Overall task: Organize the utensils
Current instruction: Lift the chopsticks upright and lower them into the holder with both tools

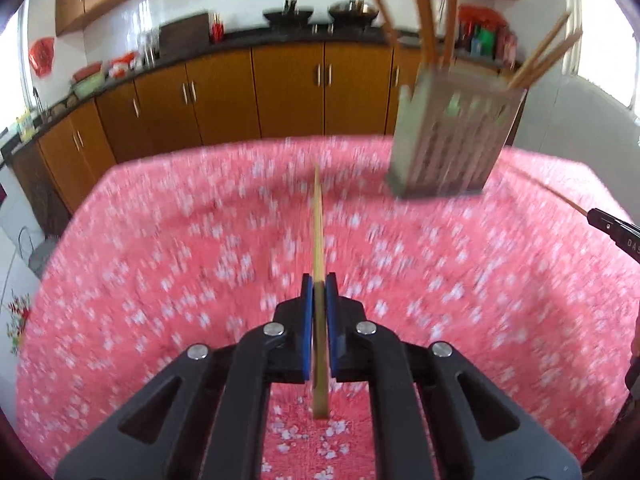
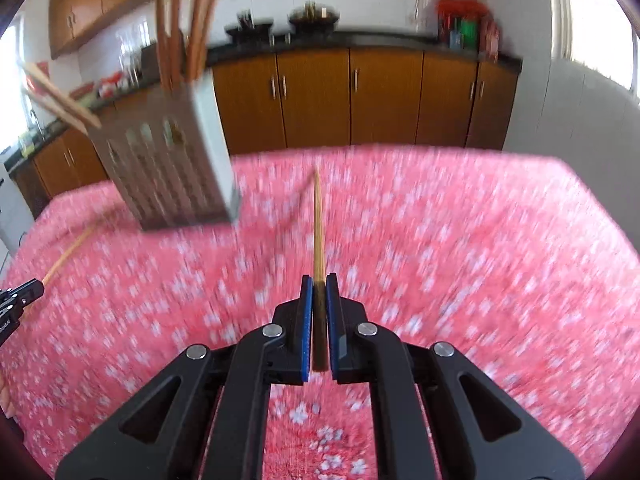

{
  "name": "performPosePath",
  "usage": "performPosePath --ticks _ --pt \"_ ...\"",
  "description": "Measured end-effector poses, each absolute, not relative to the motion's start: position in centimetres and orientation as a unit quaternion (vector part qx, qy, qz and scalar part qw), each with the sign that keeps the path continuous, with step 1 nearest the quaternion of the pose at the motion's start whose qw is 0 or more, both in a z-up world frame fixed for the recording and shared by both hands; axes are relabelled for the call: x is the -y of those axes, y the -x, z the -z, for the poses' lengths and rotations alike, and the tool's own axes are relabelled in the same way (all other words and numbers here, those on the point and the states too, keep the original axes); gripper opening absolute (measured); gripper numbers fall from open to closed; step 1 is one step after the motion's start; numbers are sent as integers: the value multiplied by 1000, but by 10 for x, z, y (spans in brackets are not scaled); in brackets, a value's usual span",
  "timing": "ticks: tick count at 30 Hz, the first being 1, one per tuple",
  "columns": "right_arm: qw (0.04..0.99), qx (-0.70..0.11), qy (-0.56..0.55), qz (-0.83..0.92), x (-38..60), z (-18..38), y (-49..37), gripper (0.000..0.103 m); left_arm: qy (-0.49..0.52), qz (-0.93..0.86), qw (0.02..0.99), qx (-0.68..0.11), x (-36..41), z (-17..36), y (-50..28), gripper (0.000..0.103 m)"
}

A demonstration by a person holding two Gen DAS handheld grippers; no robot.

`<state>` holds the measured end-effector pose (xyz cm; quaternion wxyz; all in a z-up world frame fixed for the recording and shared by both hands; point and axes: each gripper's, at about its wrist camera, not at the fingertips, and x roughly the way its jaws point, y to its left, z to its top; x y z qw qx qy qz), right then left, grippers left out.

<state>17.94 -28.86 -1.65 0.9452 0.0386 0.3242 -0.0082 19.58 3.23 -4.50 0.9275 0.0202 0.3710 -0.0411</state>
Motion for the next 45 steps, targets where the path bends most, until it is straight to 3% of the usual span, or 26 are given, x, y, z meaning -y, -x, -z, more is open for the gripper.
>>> performPosePath --ticks 7,30,45 --pt "969 -242 -52 2 293 -39 -163 8 18 57 953 -296 -32 -19 -184 8" --pt "983 -147 -89 -69 281 -133 -148 8 28 123 968 -217 -1 -108 -168 8" --pt "992 -10 -99 -76 252 -191 -182 8 36 124 983 -129 39 -182 -205 8"
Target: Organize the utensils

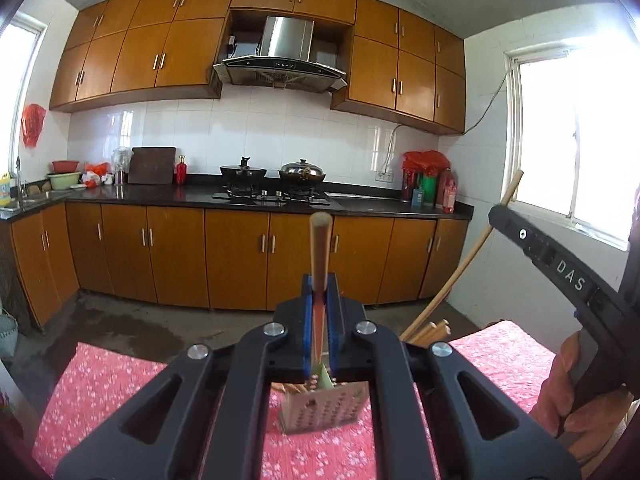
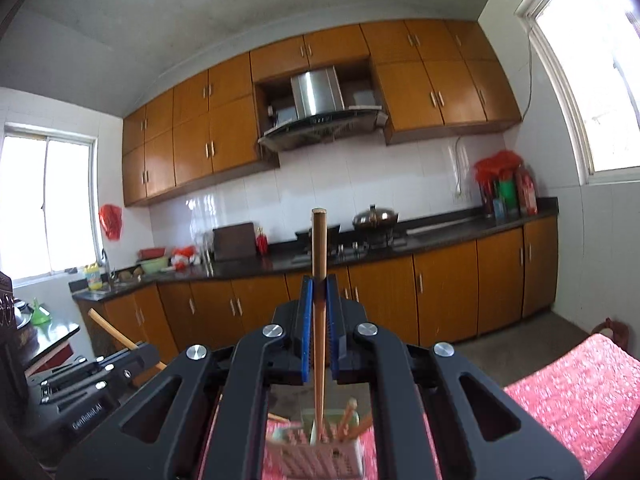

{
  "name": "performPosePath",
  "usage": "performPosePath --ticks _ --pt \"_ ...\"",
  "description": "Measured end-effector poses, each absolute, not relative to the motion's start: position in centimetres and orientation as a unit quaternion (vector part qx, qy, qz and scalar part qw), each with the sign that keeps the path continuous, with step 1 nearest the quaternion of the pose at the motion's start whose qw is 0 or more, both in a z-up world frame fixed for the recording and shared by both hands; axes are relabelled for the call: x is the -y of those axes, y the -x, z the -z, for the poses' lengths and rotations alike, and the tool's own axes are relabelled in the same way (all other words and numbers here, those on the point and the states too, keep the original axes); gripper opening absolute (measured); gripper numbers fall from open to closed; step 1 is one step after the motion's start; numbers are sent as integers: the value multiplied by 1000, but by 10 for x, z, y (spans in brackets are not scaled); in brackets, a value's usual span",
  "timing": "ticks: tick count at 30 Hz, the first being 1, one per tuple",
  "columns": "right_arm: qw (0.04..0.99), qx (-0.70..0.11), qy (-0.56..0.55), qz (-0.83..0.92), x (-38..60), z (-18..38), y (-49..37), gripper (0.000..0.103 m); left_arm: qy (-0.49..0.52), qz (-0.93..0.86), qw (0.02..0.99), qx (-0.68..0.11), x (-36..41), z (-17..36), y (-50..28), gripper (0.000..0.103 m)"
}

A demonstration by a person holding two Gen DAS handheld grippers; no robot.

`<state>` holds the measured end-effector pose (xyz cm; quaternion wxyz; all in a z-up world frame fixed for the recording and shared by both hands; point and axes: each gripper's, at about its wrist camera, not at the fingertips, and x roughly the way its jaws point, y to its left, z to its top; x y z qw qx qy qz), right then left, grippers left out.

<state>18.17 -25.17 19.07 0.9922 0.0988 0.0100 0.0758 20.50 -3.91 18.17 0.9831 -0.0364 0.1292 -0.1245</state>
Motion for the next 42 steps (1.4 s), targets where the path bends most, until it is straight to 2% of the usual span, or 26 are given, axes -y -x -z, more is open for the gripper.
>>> performPosePath --ticks 3,12,13,14,15,16,17,21,23,25,26,27,29,36,42 --pt "993 -9 -99 -70 248 -181 -192 8 29 122 982 -138 45 -175 -219 8" --pt "989 -84 -89 -78 243 -146 -225 8 35 129 975 -175 45 -147 -244 8" --pt "989 -86 -91 -79 244 -147 -224 18 40 128 975 -176 44 -147 -246 9" --pt "989 -84 -91 -80 244 -148 -220 43 45 129 975 -176 42 -147 -247 12" --pt "990 -75 -92 -78 247 -151 -215 54 48 128 975 -174 40 -148 -246 18" --pt "991 -64 -90 -75 249 -154 -211 59 51 125 976 -171 37 -149 -245 21" --pt "992 -59 -86 -74 251 -157 -208 59 54 123 977 -166 34 -151 -244 26" --pt "993 -49 -85 -66 262 -168 -196 61 66 114 978 -159 24 -156 -238 35" --pt "993 -47 -84 -62 267 -171 -189 69 70 106 980 -153 17 -158 -231 42" --pt "994 -43 -81 -56 270 -173 -177 89 67 97 982 -144 10 -160 -221 54" --pt "995 -41 -76 -53 270 -173 -171 97 64 92 984 -140 7 -160 -215 68" --pt "996 -37 -67 -46 270 -172 -160 100 60 83 986 -132 3 -160 -205 84" --pt "997 -31 -54 -36 269 -169 -146 101 53 70 989 -121 -2 -157 -188 99" --pt "998 -63 -6 -5 253 -130 -97 101 8 36 993 -112 -4 -123 -119 99" --pt "995 -101 8 -5 240 -85 -66 101 4 -8 990 -139 -7 -82 -81 99"
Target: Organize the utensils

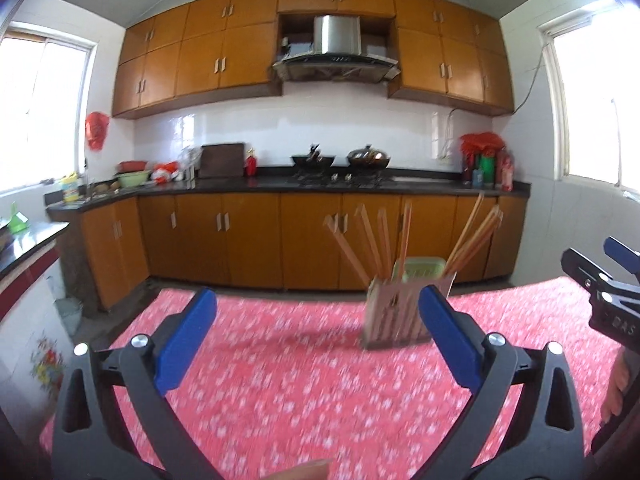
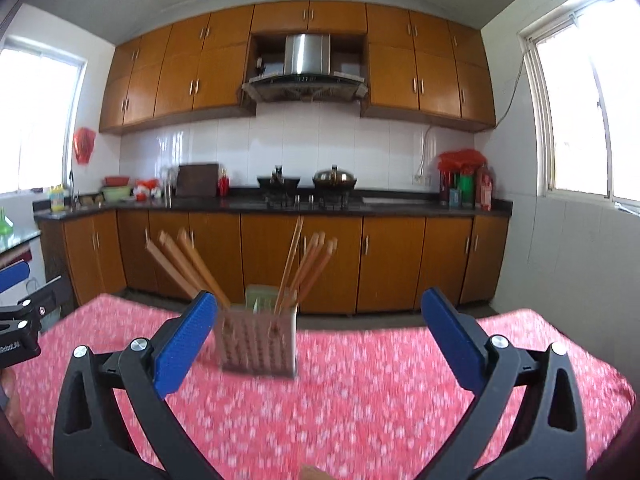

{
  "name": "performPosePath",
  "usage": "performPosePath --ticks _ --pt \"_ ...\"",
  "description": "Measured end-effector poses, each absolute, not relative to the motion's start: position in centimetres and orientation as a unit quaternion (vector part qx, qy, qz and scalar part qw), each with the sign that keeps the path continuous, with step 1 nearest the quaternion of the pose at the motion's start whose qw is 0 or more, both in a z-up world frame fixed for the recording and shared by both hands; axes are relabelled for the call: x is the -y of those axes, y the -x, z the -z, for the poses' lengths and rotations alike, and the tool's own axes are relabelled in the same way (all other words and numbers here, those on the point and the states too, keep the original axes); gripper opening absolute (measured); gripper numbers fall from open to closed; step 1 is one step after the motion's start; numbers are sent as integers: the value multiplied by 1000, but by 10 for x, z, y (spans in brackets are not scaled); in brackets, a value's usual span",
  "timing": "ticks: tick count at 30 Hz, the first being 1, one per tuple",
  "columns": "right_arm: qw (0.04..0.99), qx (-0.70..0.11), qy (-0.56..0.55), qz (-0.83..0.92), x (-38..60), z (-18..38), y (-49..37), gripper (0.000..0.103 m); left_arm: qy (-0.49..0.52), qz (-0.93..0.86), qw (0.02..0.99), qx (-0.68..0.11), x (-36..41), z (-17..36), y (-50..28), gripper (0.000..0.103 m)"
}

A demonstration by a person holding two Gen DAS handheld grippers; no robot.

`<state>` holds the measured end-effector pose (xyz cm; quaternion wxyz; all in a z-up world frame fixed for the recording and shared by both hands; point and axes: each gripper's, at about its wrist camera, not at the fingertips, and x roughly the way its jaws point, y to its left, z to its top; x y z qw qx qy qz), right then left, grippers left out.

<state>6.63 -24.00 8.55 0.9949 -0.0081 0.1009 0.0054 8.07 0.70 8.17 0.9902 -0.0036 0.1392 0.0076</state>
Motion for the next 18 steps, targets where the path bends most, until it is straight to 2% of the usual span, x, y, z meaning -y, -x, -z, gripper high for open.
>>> performPosePath --ticks 5,9,18 --pt "994 -108 12 20 232 -56 -40 101 -7 -15 987 -157 -7 -48 -59 99" --pt "989 -146 9 3 230 -37 -34 101 -16 -10 986 -164 -1 -30 -44 99" --pt "985 -174 -1 9 235 -14 -22 101 -19 -16 983 -183 0 -10 -37 99"
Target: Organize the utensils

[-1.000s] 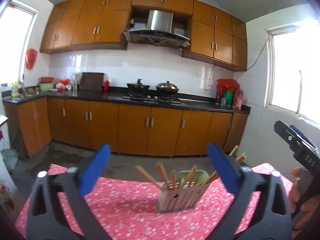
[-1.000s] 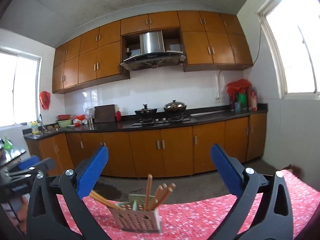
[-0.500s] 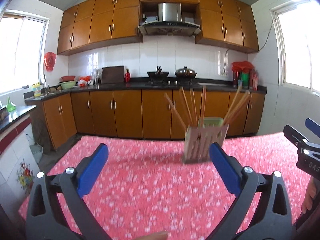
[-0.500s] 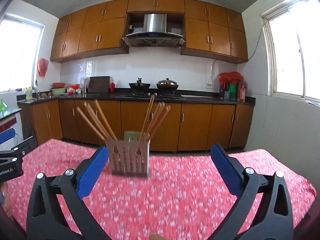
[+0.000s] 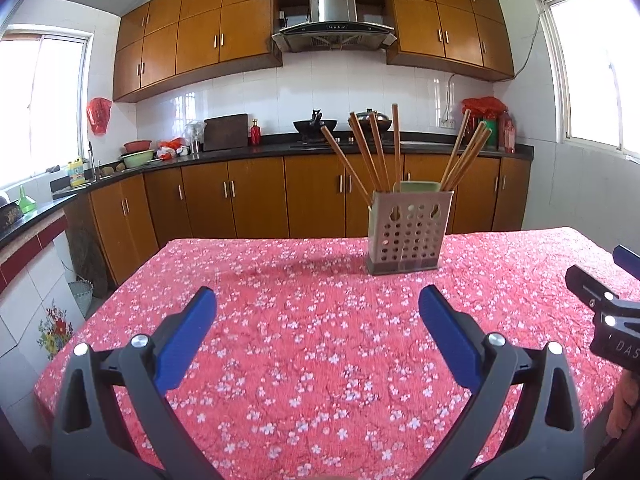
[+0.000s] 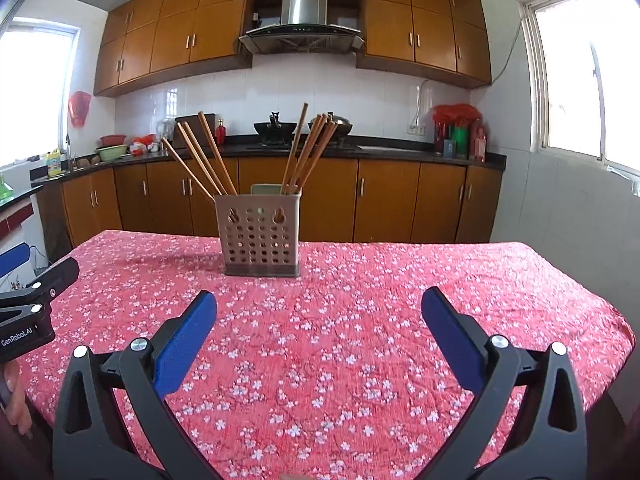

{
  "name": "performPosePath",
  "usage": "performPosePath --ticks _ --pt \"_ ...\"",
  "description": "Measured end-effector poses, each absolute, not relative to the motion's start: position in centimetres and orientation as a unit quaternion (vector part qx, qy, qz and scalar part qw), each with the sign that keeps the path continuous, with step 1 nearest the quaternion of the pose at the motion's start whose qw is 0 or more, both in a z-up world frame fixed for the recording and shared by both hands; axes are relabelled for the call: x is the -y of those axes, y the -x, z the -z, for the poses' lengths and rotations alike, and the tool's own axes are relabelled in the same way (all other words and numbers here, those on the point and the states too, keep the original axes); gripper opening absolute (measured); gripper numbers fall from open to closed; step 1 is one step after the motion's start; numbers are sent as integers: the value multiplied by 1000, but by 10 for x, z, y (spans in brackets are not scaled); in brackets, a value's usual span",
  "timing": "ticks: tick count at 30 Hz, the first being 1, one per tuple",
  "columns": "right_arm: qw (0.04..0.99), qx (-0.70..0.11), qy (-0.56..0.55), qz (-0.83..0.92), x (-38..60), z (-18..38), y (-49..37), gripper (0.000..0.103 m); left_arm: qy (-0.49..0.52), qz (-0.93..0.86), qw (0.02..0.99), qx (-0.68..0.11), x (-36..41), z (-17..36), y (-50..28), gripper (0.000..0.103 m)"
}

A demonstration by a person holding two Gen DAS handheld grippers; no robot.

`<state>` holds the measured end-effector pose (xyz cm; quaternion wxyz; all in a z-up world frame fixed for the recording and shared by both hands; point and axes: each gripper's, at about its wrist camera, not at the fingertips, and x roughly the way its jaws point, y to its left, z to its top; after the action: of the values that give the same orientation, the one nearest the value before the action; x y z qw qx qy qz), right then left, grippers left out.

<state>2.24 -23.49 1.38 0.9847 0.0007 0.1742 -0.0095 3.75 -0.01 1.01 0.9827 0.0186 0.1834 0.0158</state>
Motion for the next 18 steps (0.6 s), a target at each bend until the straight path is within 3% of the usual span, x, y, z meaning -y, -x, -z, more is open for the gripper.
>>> performPosePath --ticks 18 --pt "982 -187 -11 11 240 -8 -21 101 -20 -13 981 -191 3 -3 -37 99"
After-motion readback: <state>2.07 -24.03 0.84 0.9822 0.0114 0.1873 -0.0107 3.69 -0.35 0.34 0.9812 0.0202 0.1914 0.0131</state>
